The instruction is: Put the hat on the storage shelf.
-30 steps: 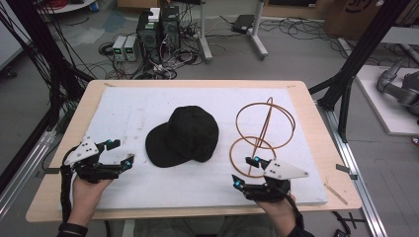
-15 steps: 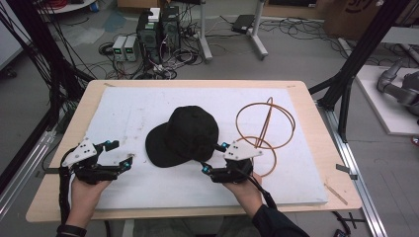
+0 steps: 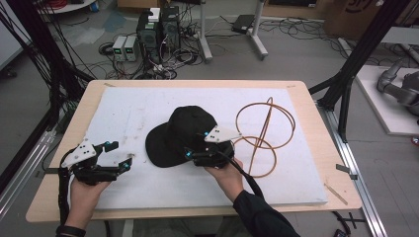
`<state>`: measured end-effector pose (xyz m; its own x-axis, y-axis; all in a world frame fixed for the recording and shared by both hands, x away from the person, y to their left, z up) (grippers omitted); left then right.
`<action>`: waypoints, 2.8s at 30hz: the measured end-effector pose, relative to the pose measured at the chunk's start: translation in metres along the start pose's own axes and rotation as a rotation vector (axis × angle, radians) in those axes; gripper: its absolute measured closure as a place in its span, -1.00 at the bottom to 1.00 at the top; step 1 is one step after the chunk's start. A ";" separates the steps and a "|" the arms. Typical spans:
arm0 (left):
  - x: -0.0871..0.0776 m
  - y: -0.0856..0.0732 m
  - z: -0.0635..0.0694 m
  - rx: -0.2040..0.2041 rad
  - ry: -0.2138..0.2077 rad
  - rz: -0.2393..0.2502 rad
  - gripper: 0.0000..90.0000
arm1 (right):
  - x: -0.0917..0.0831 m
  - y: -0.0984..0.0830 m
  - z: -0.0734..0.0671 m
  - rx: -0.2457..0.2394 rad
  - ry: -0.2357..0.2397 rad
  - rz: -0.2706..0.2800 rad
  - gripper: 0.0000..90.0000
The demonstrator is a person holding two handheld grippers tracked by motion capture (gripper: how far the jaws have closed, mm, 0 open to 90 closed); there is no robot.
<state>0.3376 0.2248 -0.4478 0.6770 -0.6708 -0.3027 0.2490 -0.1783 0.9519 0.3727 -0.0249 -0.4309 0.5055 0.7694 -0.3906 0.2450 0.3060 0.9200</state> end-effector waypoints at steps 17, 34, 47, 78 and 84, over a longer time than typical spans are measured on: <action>0.001 -0.002 0.000 0.001 0.000 -0.008 -0.62 | 0.017 -0.009 0.012 0.121 -0.029 -0.064 0.22; 0.005 -0.005 0.003 0.008 -0.008 -0.025 -0.61 | 0.022 -0.007 0.013 0.134 -0.014 -0.060 0.90; -0.001 -0.007 -0.004 0.001 0.028 -0.019 -0.60 | 0.010 0.006 -0.007 0.073 0.036 -0.020 0.97; -0.009 -0.006 -0.014 -0.039 0.064 0.017 -0.58 | -0.098 0.113 -0.042 -0.056 0.136 0.226 0.97; -0.007 -0.007 -0.014 -0.042 0.059 0.014 -0.58 | -0.122 0.131 -0.038 -0.077 0.125 0.260 0.97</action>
<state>0.3408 0.2407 -0.4529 0.7198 -0.6296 -0.2925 0.2668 -0.1381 0.9538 0.3114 -0.0569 -0.2619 0.4364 0.8890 -0.1385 0.0550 0.1273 0.9903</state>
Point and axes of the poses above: each handheld gripper's, and its own axes: x roughly forward along the jaws, y roughly out of its top, z roughly to its right, the point moved 9 cm from there along x, roughly forward along the jaws, and after that the axes turned 1 degree about y, right-handed, at the moved point
